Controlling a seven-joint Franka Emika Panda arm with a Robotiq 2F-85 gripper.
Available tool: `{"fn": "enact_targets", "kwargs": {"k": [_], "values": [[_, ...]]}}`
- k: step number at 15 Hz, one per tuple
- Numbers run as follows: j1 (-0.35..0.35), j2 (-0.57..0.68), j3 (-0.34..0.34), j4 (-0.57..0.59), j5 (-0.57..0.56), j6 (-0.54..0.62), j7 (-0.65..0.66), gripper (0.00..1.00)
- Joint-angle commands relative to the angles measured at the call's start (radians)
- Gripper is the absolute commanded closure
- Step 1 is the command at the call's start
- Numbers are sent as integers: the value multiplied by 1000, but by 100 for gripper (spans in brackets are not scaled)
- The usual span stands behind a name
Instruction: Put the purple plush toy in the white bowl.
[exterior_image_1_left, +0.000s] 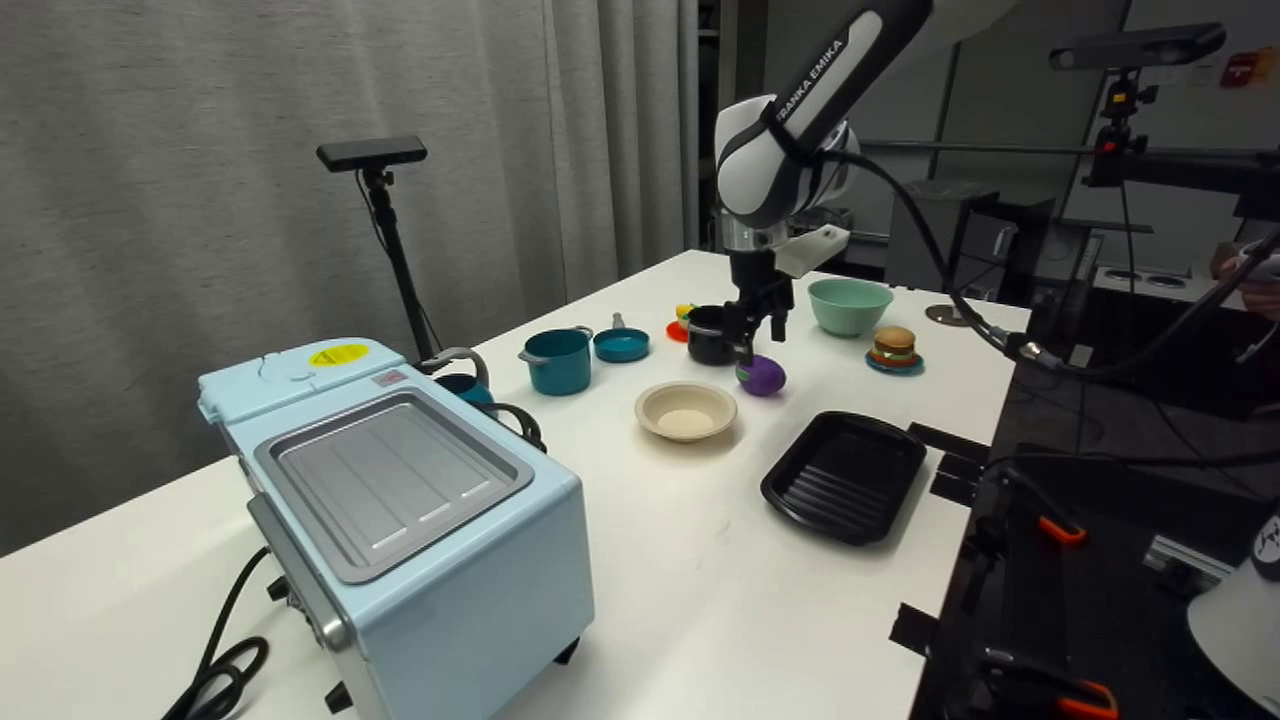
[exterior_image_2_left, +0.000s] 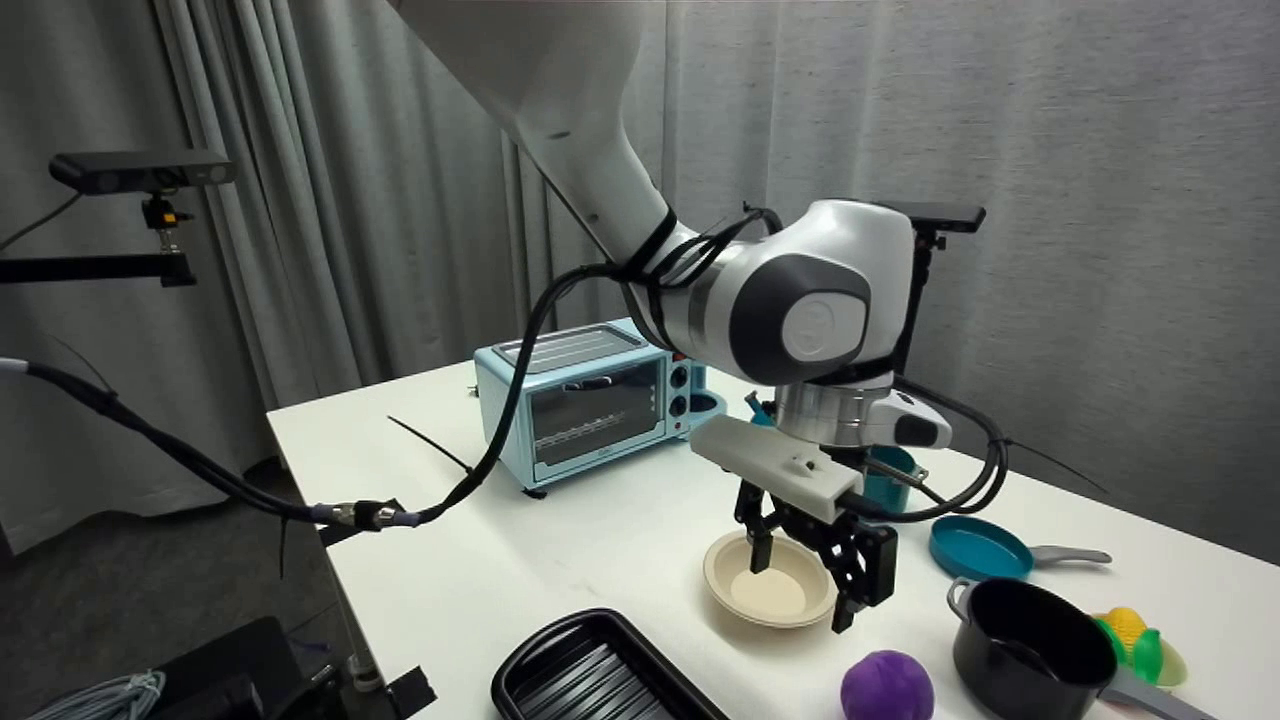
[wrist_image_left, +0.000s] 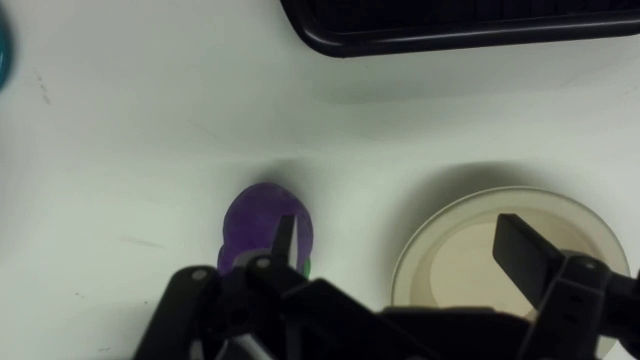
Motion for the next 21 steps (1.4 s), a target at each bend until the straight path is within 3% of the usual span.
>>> {"fn": "enact_targets", "kwargs": {"k": [1, 9, 19, 20, 21], "values": [[-21, 67, -1, 50, -32, 18, 48, 0], [-56, 230, -61, 180, -103, 27, 141, 0], [-66, 384, -57, 357, -98, 16, 182, 1], [-67, 394, -57, 368, -98, 15, 182, 23], [-67, 401, -57, 377, -98, 16, 181, 26]]}}
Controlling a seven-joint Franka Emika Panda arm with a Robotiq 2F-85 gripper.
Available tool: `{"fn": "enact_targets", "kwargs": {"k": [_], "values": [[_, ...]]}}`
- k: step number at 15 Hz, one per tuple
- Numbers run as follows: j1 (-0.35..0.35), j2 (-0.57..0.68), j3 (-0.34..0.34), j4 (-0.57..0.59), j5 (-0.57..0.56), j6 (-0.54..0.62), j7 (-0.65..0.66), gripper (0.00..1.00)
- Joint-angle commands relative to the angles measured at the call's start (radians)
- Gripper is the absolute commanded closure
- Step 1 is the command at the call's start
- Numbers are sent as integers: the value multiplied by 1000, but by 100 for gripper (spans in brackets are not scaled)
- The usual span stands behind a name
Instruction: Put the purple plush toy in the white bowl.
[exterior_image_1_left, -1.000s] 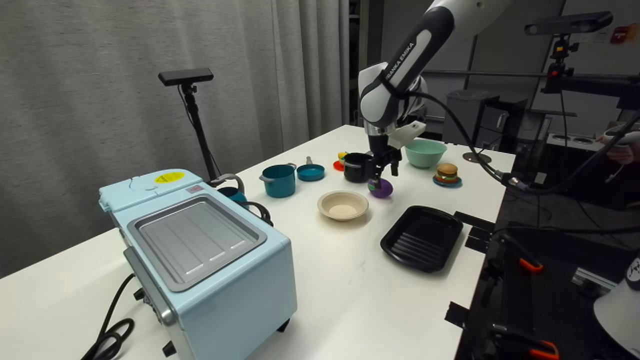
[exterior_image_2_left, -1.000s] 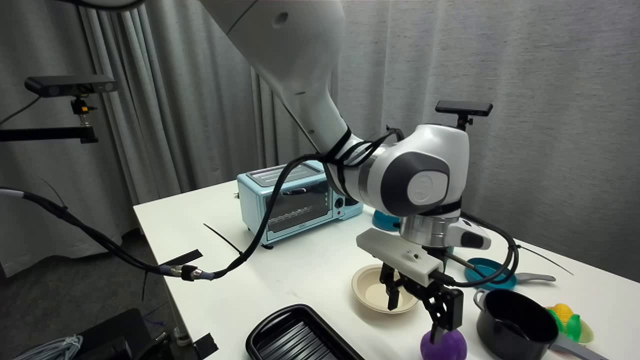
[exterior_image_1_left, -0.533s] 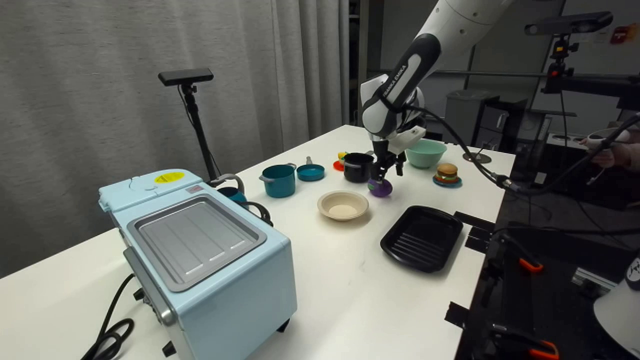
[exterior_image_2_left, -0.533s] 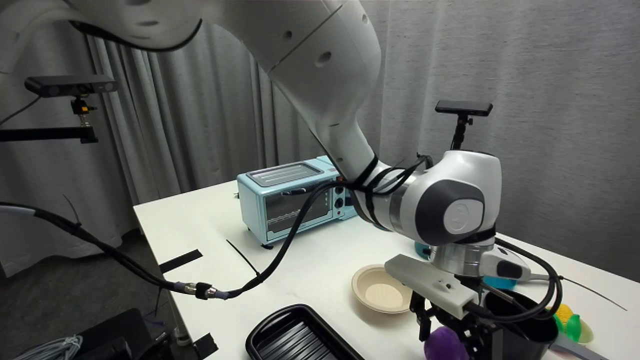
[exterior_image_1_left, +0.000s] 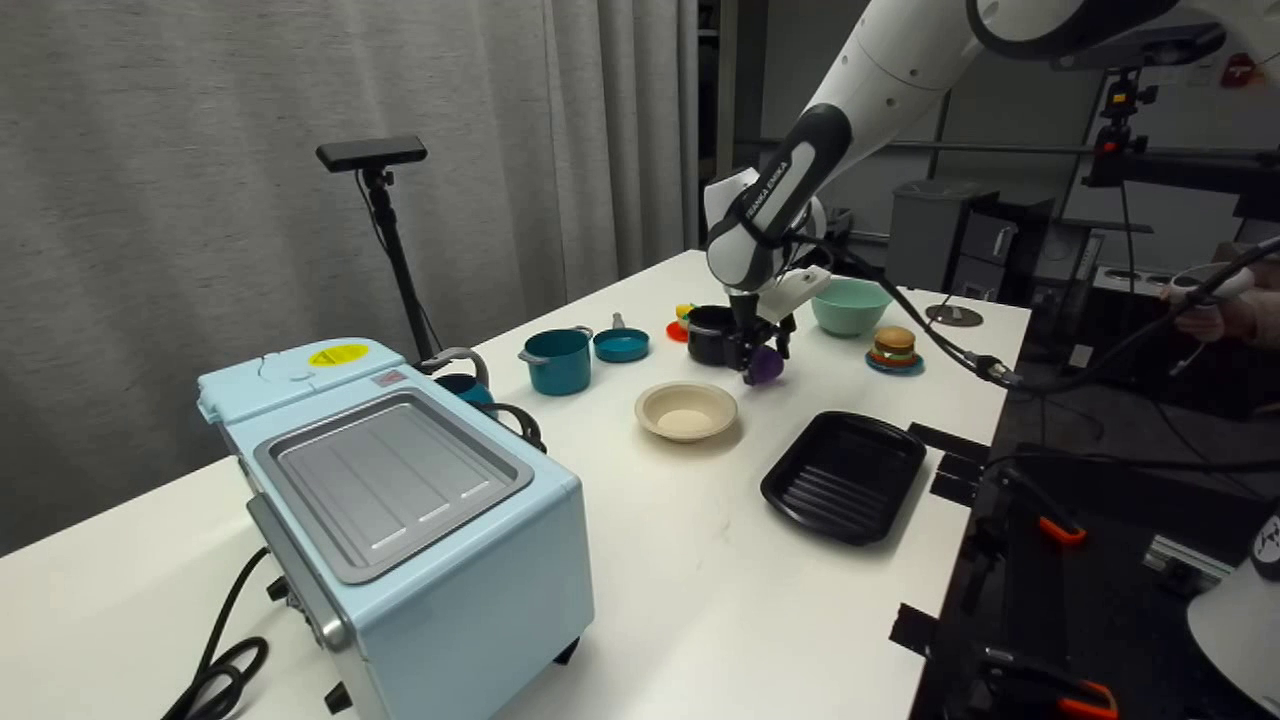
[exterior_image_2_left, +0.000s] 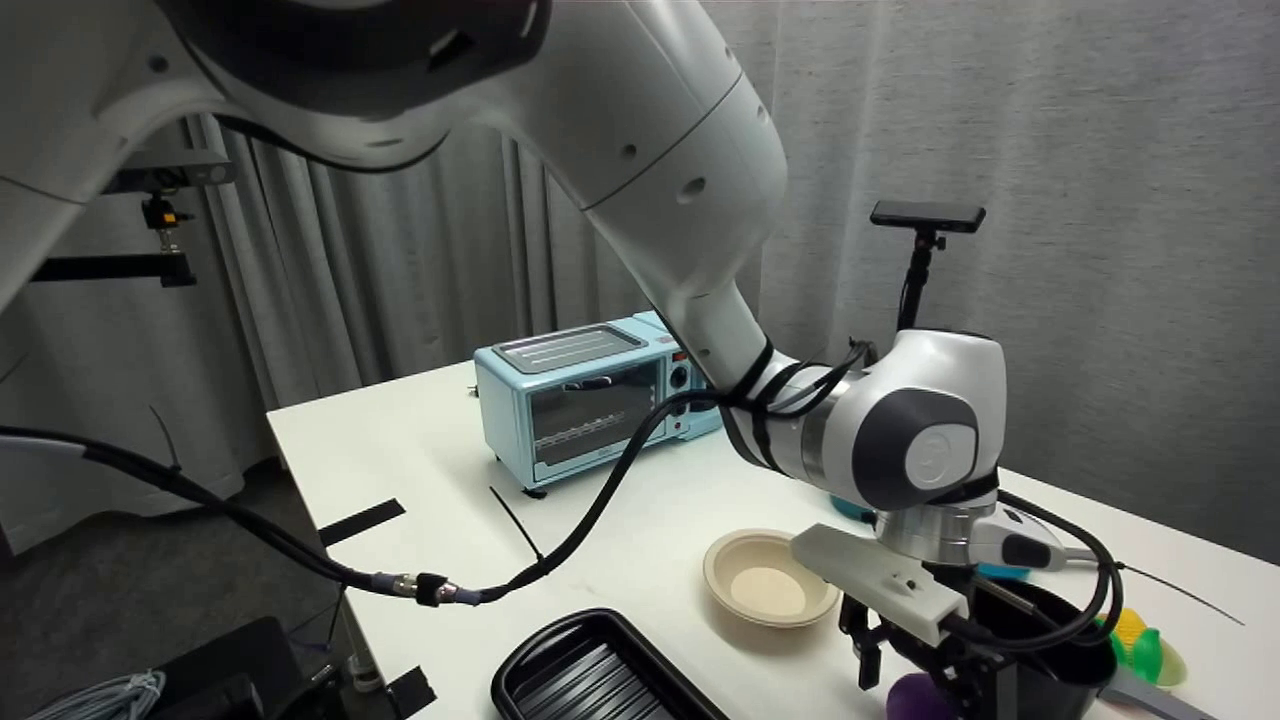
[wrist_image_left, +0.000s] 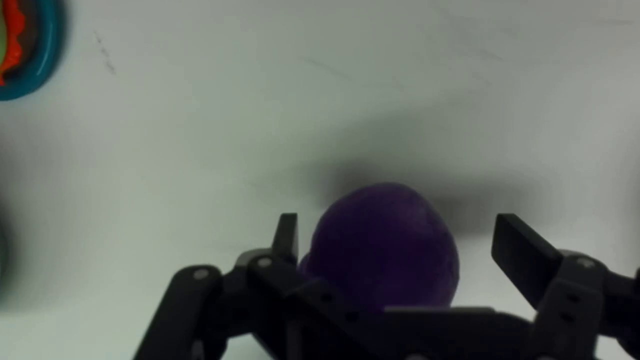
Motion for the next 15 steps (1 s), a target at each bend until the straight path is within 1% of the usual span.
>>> {"fn": "enact_targets", "kwargs": {"k": [1, 4, 6, 9, 11, 13, 14, 15], "values": [[-4, 47, -1, 66, -14, 0, 17, 28], [-3, 32, -4, 65, -13, -7, 19, 54], [-3, -16, -1, 32, -6, -30, 13, 69], [-1, -104, 1, -23, -5, -58, 3, 87], [-1, -156, 6, -39, -3, -60, 2, 90], [0, -202, 19, -37, 8, -56, 4, 97], [2, -220, 26, -33, 14, -53, 7, 93], [6, -236, 37, -27, 22, -47, 12, 93]]}}
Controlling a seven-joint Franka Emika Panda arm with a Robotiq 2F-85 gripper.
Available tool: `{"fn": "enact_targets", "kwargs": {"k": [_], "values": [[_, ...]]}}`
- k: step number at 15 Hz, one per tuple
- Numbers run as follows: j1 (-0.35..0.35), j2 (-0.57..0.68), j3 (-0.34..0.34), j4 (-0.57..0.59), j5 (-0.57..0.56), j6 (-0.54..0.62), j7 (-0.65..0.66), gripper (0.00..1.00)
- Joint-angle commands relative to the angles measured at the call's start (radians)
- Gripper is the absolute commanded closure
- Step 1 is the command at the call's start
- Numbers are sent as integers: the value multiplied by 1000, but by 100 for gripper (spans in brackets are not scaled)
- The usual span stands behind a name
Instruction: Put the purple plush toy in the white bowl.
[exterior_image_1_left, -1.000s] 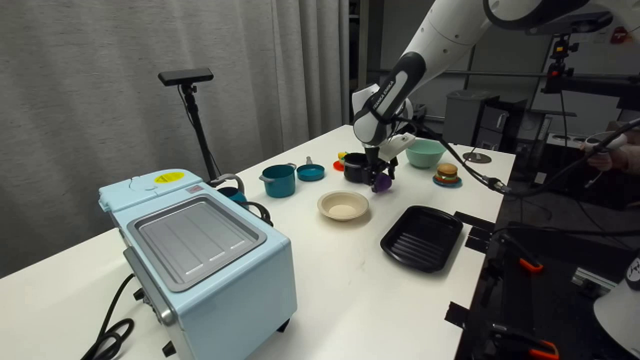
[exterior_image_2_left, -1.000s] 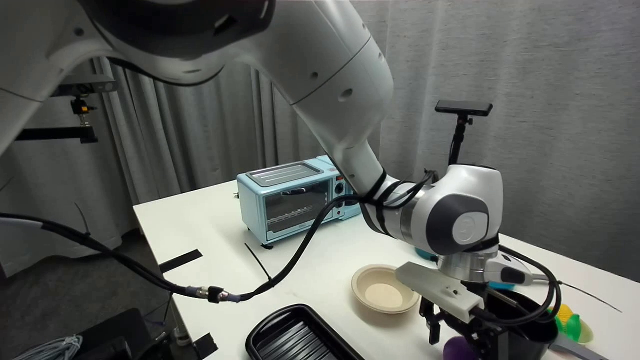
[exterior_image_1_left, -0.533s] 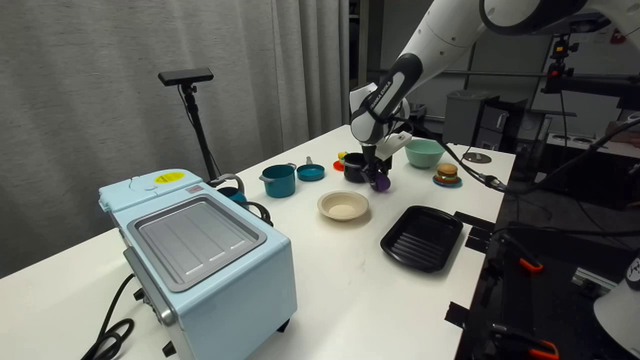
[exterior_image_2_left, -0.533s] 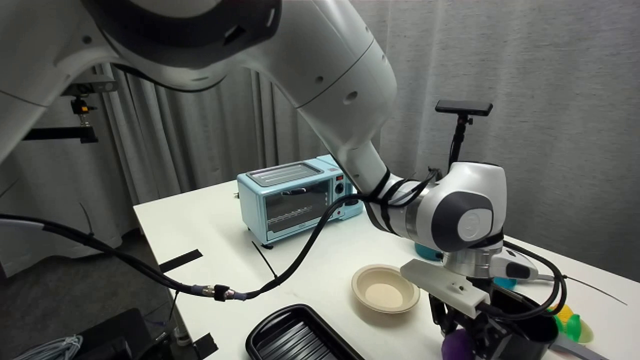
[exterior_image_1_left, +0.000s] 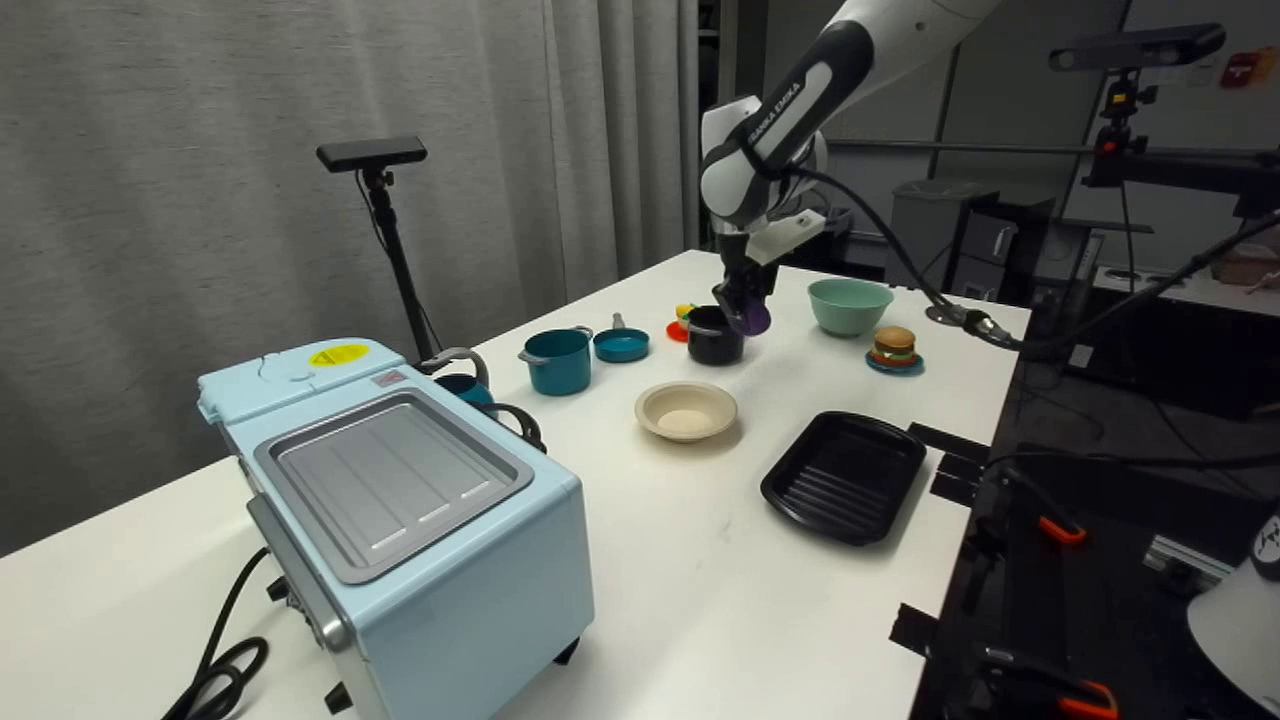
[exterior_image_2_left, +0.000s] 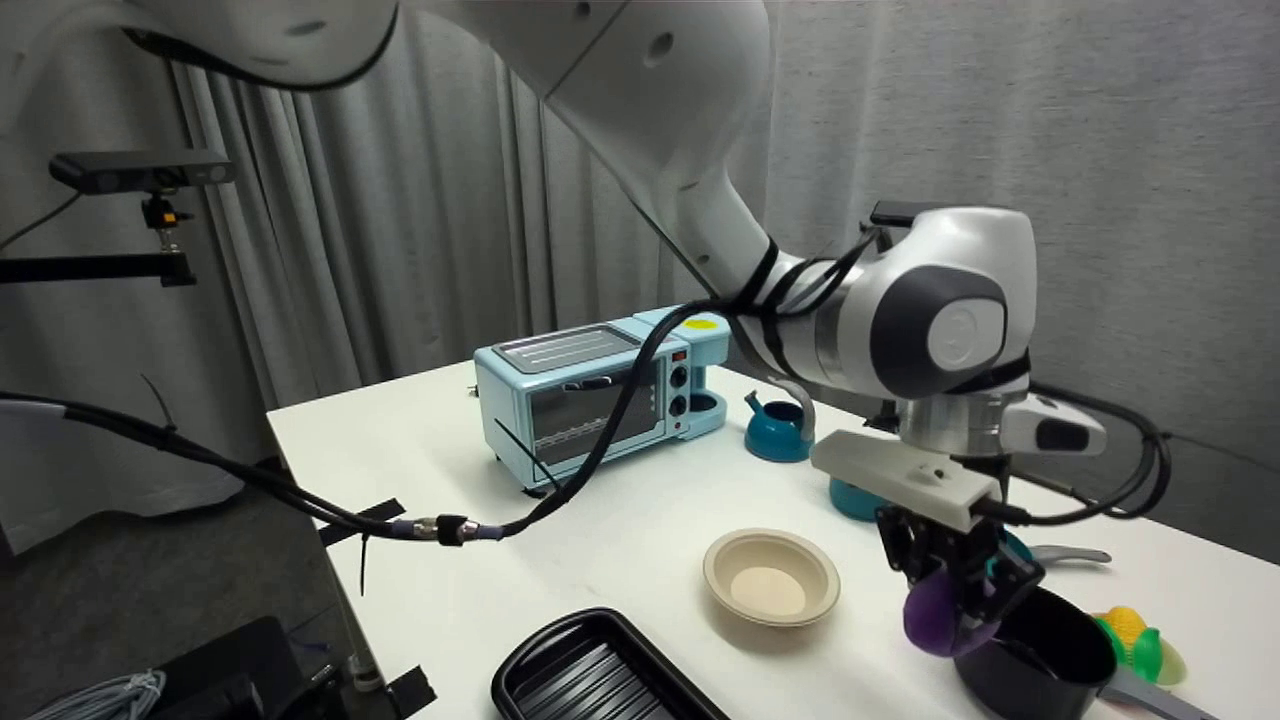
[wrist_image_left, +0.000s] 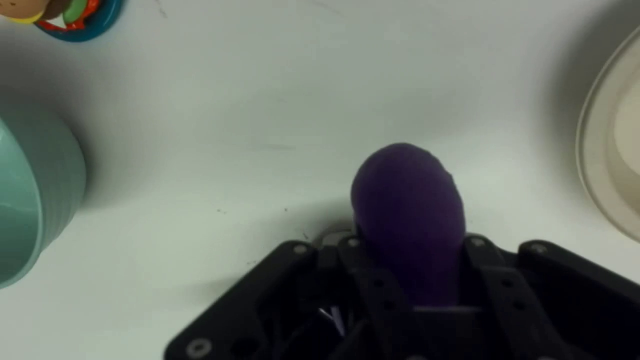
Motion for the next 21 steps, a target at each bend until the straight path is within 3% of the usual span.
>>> {"fn": "enact_targets", "kwargs": {"k": [1, 6, 13, 21], "values": [[7, -95, 41, -24, 31, -2, 12, 93], [27, -149, 121, -44, 104, 5, -1, 93], [81, -136, 173, -122, 132, 21, 19, 93], [168, -48, 143, -198, 60, 109, 141, 93]]}}
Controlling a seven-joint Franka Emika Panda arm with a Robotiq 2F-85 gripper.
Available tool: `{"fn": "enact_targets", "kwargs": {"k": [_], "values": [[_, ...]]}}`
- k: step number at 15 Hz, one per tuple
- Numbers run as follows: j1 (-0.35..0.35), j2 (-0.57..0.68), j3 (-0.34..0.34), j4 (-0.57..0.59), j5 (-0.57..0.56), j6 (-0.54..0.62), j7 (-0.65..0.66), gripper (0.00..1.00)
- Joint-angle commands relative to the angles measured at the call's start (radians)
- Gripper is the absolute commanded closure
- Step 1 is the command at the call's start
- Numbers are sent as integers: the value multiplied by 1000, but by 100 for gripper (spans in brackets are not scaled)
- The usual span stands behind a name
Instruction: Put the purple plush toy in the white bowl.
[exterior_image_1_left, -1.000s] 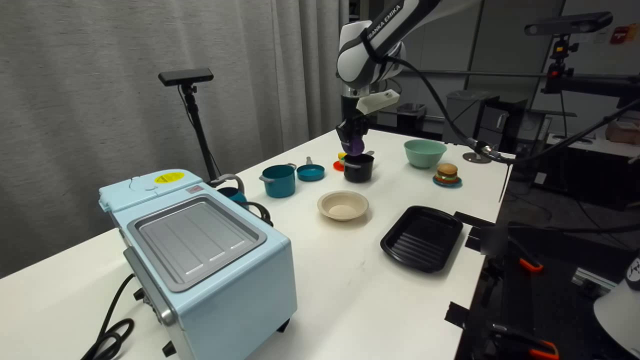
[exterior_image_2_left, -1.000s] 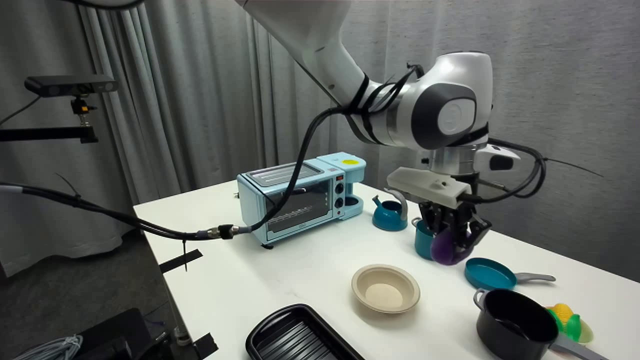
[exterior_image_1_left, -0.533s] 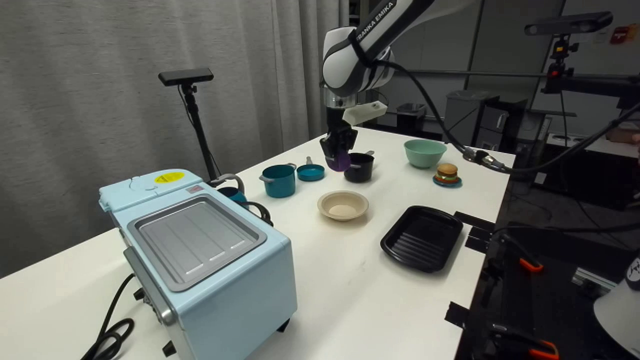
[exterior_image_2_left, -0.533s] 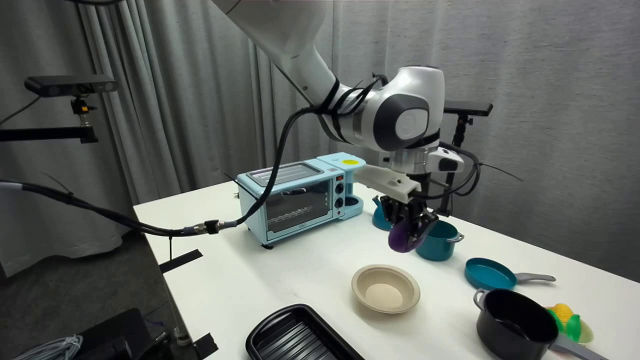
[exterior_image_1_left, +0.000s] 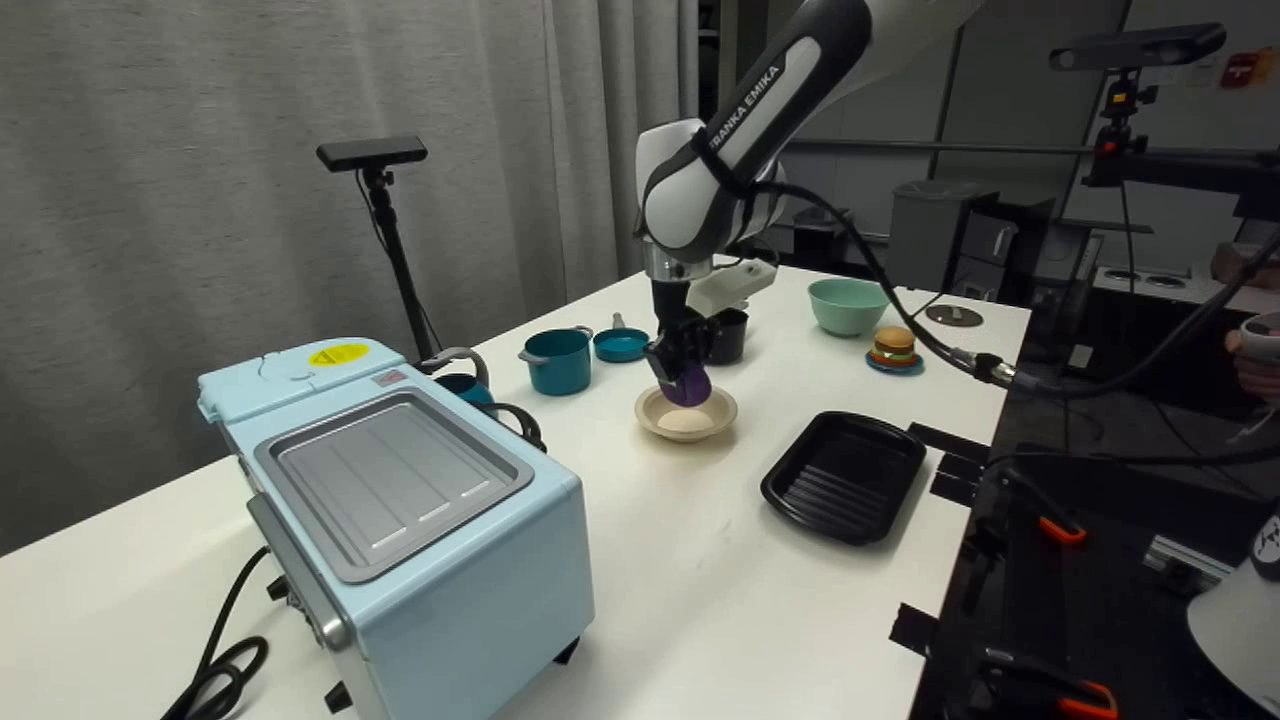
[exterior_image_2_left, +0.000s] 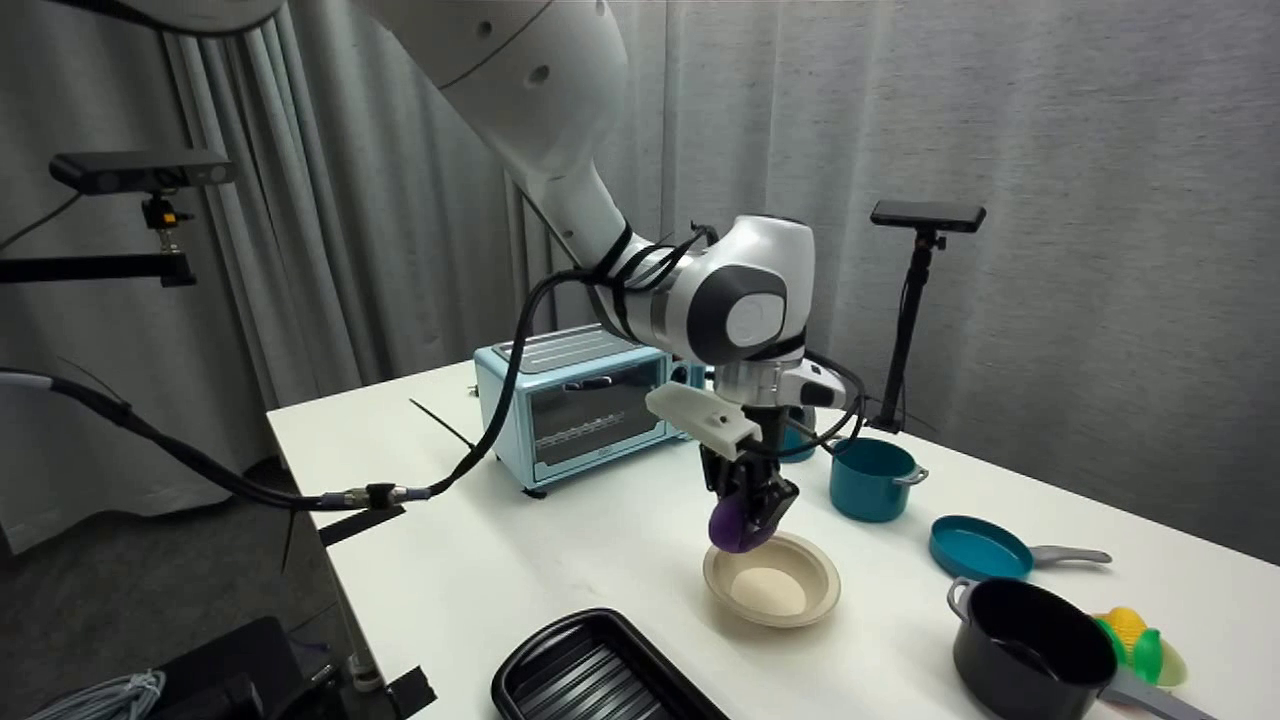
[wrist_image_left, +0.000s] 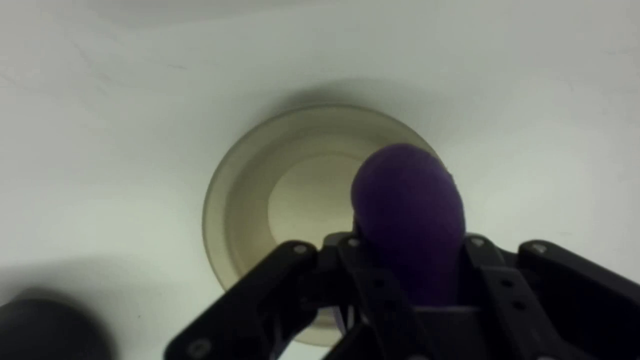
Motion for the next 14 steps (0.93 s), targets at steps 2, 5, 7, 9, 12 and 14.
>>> {"fn": "enact_targets", "kwargs": {"k": [2, 5, 7, 9, 12, 14], "values": [[57, 73, -50, -9, -57, 72, 96, 93], [75, 122, -81, 6, -89, 88, 135, 93], [83, 142, -96, 13, -104, 93, 148, 93], [86, 139, -104, 20, -110, 85, 154, 56], [78, 117, -105, 14, -103, 78, 149, 34], [73, 90, -103, 0, -96, 80, 141, 18]]}}
